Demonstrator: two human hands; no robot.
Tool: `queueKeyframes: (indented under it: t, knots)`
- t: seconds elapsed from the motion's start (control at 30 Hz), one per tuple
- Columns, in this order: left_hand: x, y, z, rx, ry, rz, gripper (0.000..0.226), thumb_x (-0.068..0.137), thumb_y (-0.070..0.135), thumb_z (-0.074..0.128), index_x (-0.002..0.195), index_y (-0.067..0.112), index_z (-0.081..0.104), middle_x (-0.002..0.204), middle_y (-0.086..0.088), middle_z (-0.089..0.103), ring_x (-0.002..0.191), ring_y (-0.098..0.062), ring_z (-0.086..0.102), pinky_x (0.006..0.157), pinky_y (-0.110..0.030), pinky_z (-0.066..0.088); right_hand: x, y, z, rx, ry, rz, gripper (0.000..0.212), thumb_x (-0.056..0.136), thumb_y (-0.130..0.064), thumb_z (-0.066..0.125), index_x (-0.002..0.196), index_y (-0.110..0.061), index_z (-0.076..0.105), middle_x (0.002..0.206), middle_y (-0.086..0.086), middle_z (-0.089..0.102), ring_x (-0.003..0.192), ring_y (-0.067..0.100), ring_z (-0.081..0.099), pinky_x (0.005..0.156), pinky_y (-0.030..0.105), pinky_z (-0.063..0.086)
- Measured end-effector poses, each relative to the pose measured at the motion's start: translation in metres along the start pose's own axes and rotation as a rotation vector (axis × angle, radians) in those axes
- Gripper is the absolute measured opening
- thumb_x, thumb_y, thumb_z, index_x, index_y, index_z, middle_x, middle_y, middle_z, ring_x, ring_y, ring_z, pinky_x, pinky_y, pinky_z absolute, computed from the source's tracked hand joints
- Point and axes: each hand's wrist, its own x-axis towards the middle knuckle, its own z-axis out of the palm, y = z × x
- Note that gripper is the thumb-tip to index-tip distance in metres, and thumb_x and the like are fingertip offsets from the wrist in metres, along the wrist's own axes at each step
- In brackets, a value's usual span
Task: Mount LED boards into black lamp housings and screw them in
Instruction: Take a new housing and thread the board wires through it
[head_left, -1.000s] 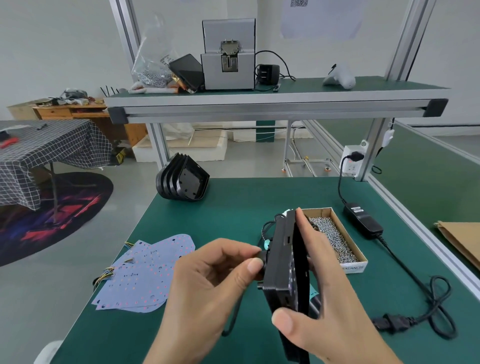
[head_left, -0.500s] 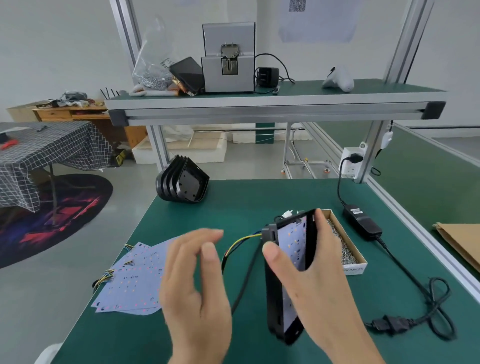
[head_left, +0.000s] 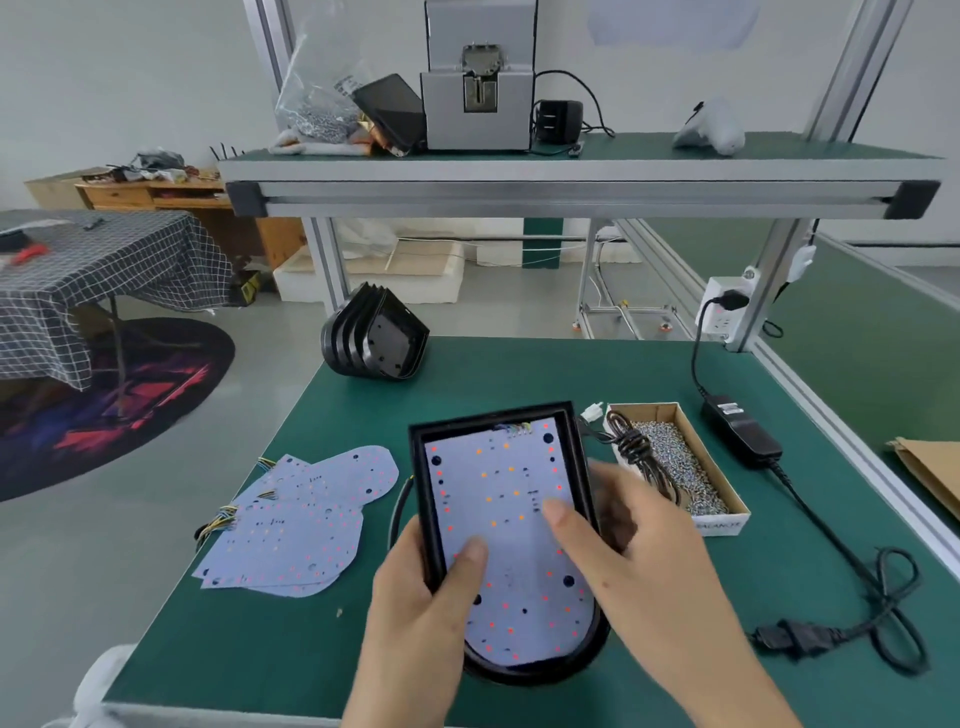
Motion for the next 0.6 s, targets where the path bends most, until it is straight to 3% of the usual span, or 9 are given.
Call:
queueKeyframes:
  t: [0.03, 0.07, 0.13, 0.2, 0.23, 0.3, 0.33, 0.43, 0.6]
  knots:
    - [0.002, -0.004, -0.004, -0.044, -0.020, -0.026, 0.034, 0.076, 0.045, 0.073, 0.110, 0.037, 0.075, 0.114, -0.002, 0.079, 0.108, -0.026, 0.074, 0.094, -0.047, 0.057, 0.001, 0.004, 0.000, 0.020, -0.048, 0.003, 0.024, 0.089, -0.053, 0.074, 0.094, -0.030, 0.071, 0.074, -0.006, 0.067, 0.065, 0.006, 0.059, 0.062, 0.018, 0.046]
    - [0.005, -0.007, -0.006, -0.060, -0.032, -0.039, 0.036, 0.076, 0.046, 0.073, 0.110, 0.035, 0.076, 0.116, -0.004, 0.078, 0.110, -0.030, 0.074, 0.097, -0.054, 0.056, 0.001, 0.010, 0.001, 0.048, -0.089, 0.006, 0.033, 0.088, -0.054, 0.071, 0.088, -0.020, 0.070, 0.075, 0.007, 0.067, 0.065, 0.009, 0.055, 0.061, 0.026, 0.047]
    - [0.011, -0.011, -0.005, -0.040, -0.054, -0.055, 0.034, 0.080, 0.046, 0.072, 0.111, 0.031, 0.075, 0.116, -0.006, 0.078, 0.109, -0.032, 0.073, 0.098, -0.060, 0.055, 0.001, 0.019, 0.004, 0.071, -0.109, 0.038, 0.039, 0.088, -0.051, 0.068, 0.091, -0.013, 0.072, 0.086, 0.015, 0.072, 0.071, 0.012, 0.056, 0.066, 0.040, 0.051]
    - [0.019, -0.016, -0.003, 0.021, -0.073, -0.069, 0.027, 0.085, 0.044, 0.070, 0.109, 0.032, 0.074, 0.113, -0.004, 0.078, 0.107, -0.030, 0.074, 0.096, -0.060, 0.056, 0.005, 0.026, 0.007, 0.046, -0.085, 0.046, 0.024, 0.096, -0.037, 0.070, 0.089, -0.015, 0.073, 0.081, 0.006, 0.074, 0.067, 0.009, 0.055, 0.064, 0.038, 0.050]
    - [0.023, -0.018, -0.002, 0.055, -0.081, -0.080, 0.022, 0.087, 0.041, 0.069, 0.107, 0.033, 0.073, 0.111, -0.003, 0.079, 0.105, -0.029, 0.075, 0.095, -0.060, 0.057, 0.007, 0.031, 0.008, 0.037, -0.071, 0.058, 0.019, 0.098, -0.031, 0.069, 0.085, -0.018, 0.073, 0.074, 0.000, 0.072, 0.063, 0.006, 0.053, 0.060, 0.030, 0.047]
    - [0.030, -0.021, 0.001, 0.104, -0.089, -0.104, 0.015, 0.088, 0.036, 0.068, 0.103, 0.034, 0.073, 0.107, -0.001, 0.079, 0.101, -0.027, 0.075, 0.094, -0.058, 0.058, 0.011, 0.042, 0.010, 0.027, -0.046, 0.087, 0.023, 0.099, -0.025, 0.068, 0.076, -0.024, 0.071, 0.062, -0.013, 0.064, 0.056, 0.003, 0.048, 0.053, 0.015, 0.038]
    - [0.033, -0.024, 0.002, 0.117, -0.097, -0.113, 0.015, 0.089, 0.034, 0.068, 0.102, 0.033, 0.073, 0.106, 0.000, 0.079, 0.100, -0.025, 0.076, 0.094, -0.057, 0.058, 0.013, 0.048, 0.012, 0.021, -0.034, 0.101, 0.026, 0.099, -0.026, 0.068, 0.073, -0.026, 0.069, 0.059, -0.016, 0.060, 0.054, 0.002, 0.045, 0.053, 0.013, 0.037]
    - [0.040, -0.032, 0.006, 0.158, -0.120, -0.140, 0.015, 0.089, 0.035, 0.067, 0.102, 0.035, 0.072, 0.106, 0.004, 0.079, 0.099, -0.021, 0.076, 0.093, -0.053, 0.059, 0.017, 0.059, 0.020, -0.001, 0.042, 0.114, 0.026, 0.098, -0.038, 0.066, 0.073, -0.034, 0.067, 0.055, -0.016, 0.052, 0.052, 0.004, 0.039, 0.052, 0.017, 0.033]
    - [0.045, -0.042, 0.008, 0.140, -0.162, -0.176, 0.016, 0.091, 0.049, 0.064, 0.097, 0.036, 0.072, 0.102, 0.007, 0.079, 0.097, -0.015, 0.075, 0.086, -0.040, 0.061, 0.020, 0.068, 0.031, 0.000, 0.139, 0.112, 0.019, 0.098, -0.047, 0.065, 0.081, -0.040, 0.069, 0.062, -0.013, 0.064, 0.054, 0.004, 0.048, 0.056, 0.027, 0.040]
